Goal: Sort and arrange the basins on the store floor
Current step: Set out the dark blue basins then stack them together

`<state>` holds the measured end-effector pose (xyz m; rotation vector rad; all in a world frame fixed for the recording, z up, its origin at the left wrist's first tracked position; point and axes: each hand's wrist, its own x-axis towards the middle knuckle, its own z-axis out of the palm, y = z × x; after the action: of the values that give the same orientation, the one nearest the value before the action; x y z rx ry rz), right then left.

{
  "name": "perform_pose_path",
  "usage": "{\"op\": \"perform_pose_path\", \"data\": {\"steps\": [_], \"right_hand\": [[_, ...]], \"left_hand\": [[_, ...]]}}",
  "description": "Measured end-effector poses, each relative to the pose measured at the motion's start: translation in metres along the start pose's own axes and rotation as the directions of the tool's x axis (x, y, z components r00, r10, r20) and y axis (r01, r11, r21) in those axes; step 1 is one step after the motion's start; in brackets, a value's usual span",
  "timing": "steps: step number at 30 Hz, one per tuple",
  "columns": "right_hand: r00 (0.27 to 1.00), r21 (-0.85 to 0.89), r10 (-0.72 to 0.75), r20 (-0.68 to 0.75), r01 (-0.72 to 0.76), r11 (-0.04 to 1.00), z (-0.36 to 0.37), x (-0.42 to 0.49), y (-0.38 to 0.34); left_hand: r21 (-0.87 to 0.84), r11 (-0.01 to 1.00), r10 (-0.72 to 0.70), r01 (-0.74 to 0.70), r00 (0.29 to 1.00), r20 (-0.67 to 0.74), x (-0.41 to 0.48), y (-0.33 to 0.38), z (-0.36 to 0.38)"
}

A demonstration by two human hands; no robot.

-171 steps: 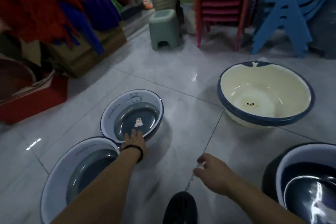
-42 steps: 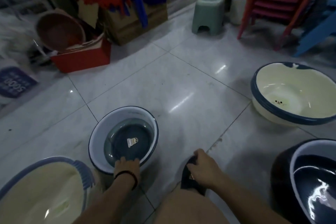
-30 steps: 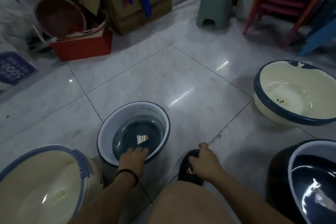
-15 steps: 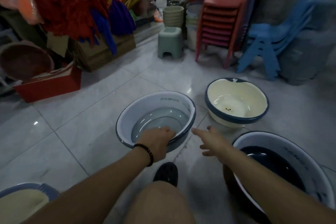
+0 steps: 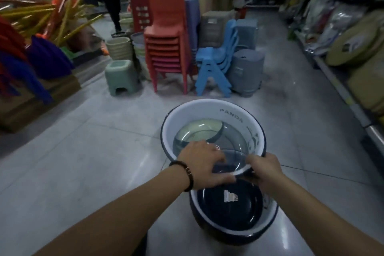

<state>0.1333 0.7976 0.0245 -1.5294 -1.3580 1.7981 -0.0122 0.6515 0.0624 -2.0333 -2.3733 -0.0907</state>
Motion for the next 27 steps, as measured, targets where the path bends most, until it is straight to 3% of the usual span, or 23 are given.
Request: {"op": "perform_pose_path", "data": {"steps": [1, 3, 5, 8, 10, 15, 19, 23, 27], "right_hand": [[1.0, -0.014, 0.003, -0.022, -0.003, 1.0, -0.014, 0.005, 0.003], [0.998, -0.067, -0.003, -0.056, -0.001, 0.998, -0.038, 0.013, 0.01], [0.998, -0.135, -0.013, -0.066, 0.004, 0.991, -0.053, 0.019, 0.019], [0.998, -0.222, -0.004, -0.069, -0.011, 0.975, -0.062, 0.025, 0.038], [0.997, -0.255, 0.008, -0.071, -0.026, 0.967, -0.064, 0.027, 0.05], [0.993, -0.282, 0.087, -0.079, -0.106, 0.953, -0.075, 0.035, 0.082], [0.981, -0.242, 0.172, -0.094, -0.19, 0.952, -0.092, 0.046, 0.106], [0.981, -0.333, 0.163, -0.109, -0.19, 0.924, -0.095, 0.058, 0.121], [0.951, -0.477, 0.289, -0.105, -0.304, 0.825, -0.093, 0.07, 0.134]], "left_hand": [[-0.088, 0.987, -0.139, 0.133, 0.988, -0.071, 0.004, 0.0, 0.008], [-0.203, 0.884, -0.449, 0.422, 0.886, -0.116, 0.01, -0.007, 0.028], [-0.348, 0.653, -0.696, 0.672, 0.714, 0.072, 0.016, -0.016, 0.042], [-0.53, 0.251, -0.794, 0.81, 0.485, 0.366, 0.029, -0.031, 0.052], [-0.548, 0.137, -0.754, 0.825, 0.445, 0.482, 0.034, -0.037, 0.059], [-0.301, 0.193, -0.662, 0.934, 0.351, 0.663, 0.04, -0.041, 0.087], [-0.285, 0.217, -0.585, 0.934, 0.358, 0.727, 0.053, -0.038, 0.11], [-0.364, 0.146, -0.642, 0.92, 0.368, 0.672, 0.067, -0.04, 0.136], [-0.299, 0.241, -0.676, 0.923, 0.381, 0.631, 0.072, -0.041, 0.15]]}}
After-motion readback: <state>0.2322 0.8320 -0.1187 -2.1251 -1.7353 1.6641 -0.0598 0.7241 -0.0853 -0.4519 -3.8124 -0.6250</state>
